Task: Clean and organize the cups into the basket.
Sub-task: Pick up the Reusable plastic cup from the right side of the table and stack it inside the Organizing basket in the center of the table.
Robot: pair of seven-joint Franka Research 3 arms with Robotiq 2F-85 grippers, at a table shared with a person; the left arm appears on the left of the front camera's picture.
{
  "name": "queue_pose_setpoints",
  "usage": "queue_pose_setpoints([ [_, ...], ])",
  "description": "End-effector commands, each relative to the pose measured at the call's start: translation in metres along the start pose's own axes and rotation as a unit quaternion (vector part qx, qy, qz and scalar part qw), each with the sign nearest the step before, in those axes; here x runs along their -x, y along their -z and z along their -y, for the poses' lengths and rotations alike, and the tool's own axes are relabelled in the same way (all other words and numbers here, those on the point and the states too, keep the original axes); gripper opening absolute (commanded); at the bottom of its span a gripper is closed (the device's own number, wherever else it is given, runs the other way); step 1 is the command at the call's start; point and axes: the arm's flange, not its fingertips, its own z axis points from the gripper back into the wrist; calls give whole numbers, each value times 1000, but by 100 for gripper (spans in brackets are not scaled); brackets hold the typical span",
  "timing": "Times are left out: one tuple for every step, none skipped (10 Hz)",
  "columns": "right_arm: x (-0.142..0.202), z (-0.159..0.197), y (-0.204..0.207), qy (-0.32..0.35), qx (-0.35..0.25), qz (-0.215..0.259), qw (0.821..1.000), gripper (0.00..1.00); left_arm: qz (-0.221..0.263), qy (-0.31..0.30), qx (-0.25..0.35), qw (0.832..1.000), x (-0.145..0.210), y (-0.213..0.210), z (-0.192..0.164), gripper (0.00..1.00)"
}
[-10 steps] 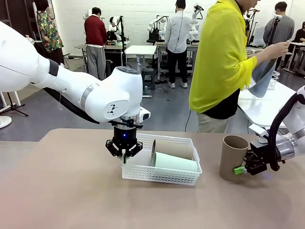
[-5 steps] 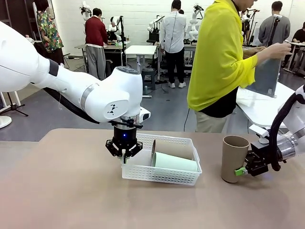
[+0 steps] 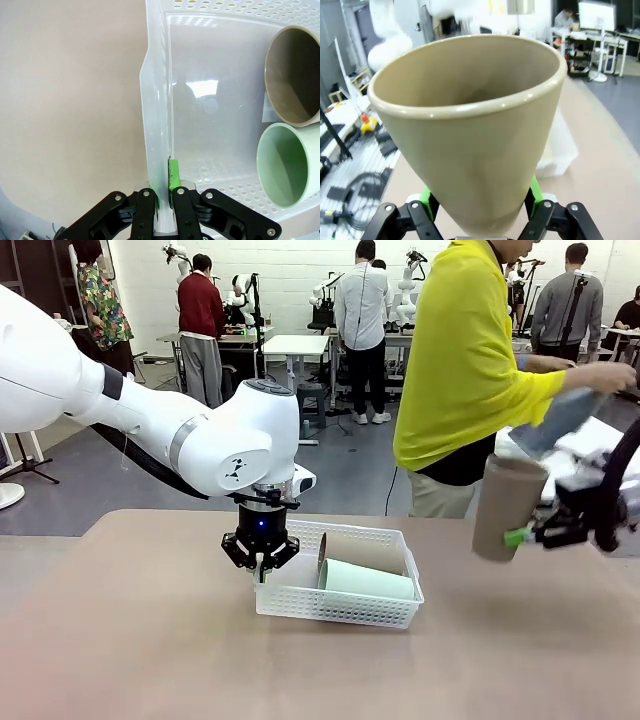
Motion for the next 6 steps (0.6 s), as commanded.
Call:
queue_pose_setpoints([
  [-52, -34, -12, 19, 45, 12, 999, 0, 1, -1, 0, 1000, 0, 0, -1, 0],
  [-60, -38, -15, 28, 43, 8, 999, 0, 1, -1, 0, 1000, 0, 0, -1, 0],
  [-60, -38, -15, 43, 40, 3, 998, 0, 1, -1, 0, 1000, 0, 0, -1, 0],
  [-51, -40, -17, 63, 34, 0, 997, 0, 1, -1, 0, 1000, 0, 0, -1, 0],
  [-79, -44, -23, 16, 40, 2, 999, 0, 1, -1, 0, 1000, 0, 0, -1, 0],
  [-79, -44, -23, 16, 40, 2, 999, 0, 1, -1, 0, 1000, 0, 0, -1, 0],
])
